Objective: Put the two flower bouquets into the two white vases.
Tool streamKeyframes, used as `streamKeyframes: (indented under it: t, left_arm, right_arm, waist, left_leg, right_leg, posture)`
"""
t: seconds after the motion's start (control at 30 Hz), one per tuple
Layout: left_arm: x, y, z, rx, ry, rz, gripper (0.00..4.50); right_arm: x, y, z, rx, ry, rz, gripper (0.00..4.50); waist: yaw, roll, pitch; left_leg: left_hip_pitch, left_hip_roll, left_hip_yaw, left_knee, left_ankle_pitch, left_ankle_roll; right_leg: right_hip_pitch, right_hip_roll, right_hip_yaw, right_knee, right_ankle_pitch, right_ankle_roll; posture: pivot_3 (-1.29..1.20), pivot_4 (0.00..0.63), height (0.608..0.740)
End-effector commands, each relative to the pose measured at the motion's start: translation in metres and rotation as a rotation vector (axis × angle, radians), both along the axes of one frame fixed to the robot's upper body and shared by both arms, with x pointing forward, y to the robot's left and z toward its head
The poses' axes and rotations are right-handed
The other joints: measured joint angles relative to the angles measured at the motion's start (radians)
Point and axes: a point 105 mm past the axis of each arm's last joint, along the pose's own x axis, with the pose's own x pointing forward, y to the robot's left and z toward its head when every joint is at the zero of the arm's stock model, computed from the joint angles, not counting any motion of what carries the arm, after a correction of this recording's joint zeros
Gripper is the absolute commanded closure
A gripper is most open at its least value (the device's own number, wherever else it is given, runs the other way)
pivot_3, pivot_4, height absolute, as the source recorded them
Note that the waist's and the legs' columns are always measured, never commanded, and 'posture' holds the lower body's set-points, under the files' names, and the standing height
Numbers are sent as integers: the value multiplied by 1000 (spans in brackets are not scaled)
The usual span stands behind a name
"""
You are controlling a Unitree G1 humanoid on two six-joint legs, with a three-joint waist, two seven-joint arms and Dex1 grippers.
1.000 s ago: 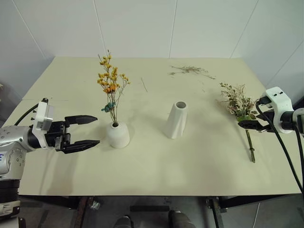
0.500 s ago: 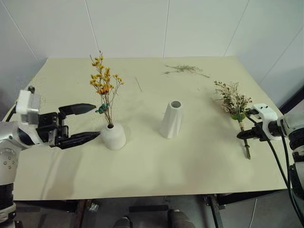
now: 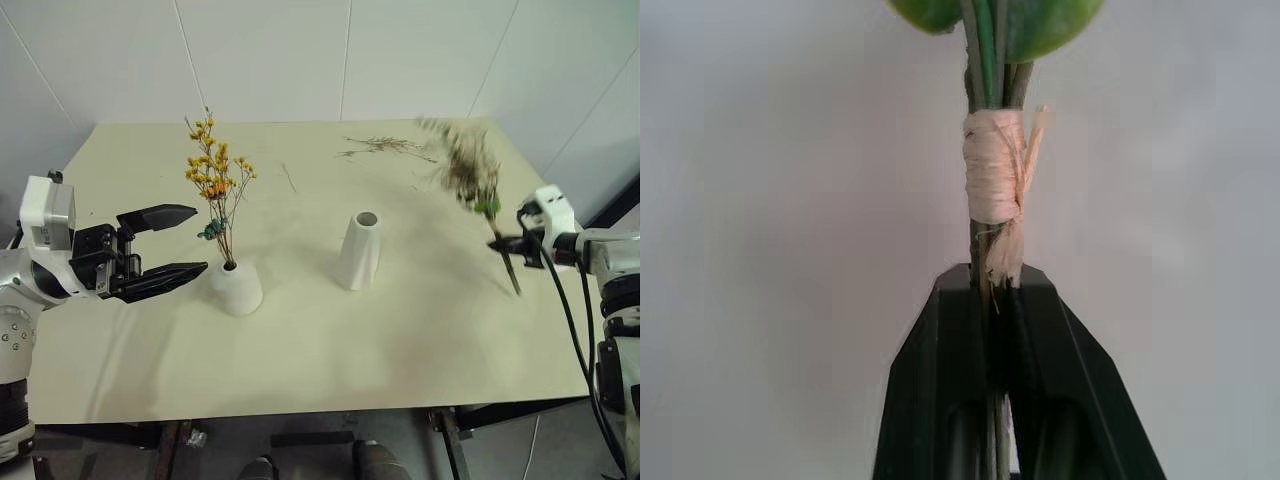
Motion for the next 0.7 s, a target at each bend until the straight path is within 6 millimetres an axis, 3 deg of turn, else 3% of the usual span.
streamKeyframes:
  t: [0.03, 0.1, 0.17, 0.33, 0.53, 0.7]
  left_arm:
    - [3, 1, 4, -11, -29, 5, 0]
    - [8, 2, 2, -17, -23, 11, 0]
    - [12, 3, 0, -21, -20, 16, 0]
    - [22, 5, 2, -46, -40, 33, 0]
    - [29, 1, 2, -66, -54, 29, 0]
    - [33, -3, 0, -94, -64, 31, 0]
  right_arm:
    - [-14, 23, 85, 136, -432, 79, 4492]
    - [-33, 52, 113, 218, -587, 165, 4492]
    - [-49, 71, 128, 275, -664, 239, 4492]
    - [-88, 123, 151, 410, -729, 483, 4492]
    - [-96, 151, 153, 424, -735, 563, 4492]
    - [-87, 170, 146, 448, -713, 596, 4492]
  waist:
    - [-2, 1, 0]
    - [4, 1, 0]
    - [5, 1, 0]
    - [7, 1, 0]
    - [9, 0, 0]
    - [5, 0, 0]
  left_leg:
    - [0, 0, 0, 0, 0, 0]
    - [0, 0, 0, 0, 0, 0]
    - [0, 1, -1, 1, 0, 0]
    - [0, 0, -1, 2, 1, -1]
    - [1, 0, -2, 2, 1, -1]
    - [1, 0, -2, 2, 1, -1]
  right_leg:
    - [0, 0, 0, 1, 0, 0]
    - [-1, 0, 0, 5, 0, 0]
    - [-1, 0, 0, 5, -1, 0]
    - [-1, 0, 0, 7, -1, 0]
    - [-1, 0, 0, 8, -1, 0]
    - [-1, 0, 0, 8, -1, 0]
  posture:
    - [0, 150, 740]
    - [0, 150, 740]
    - [0, 150, 740]
    - [0, 150, 740]
    - [0, 150, 740]
    - [0, 150, 740]
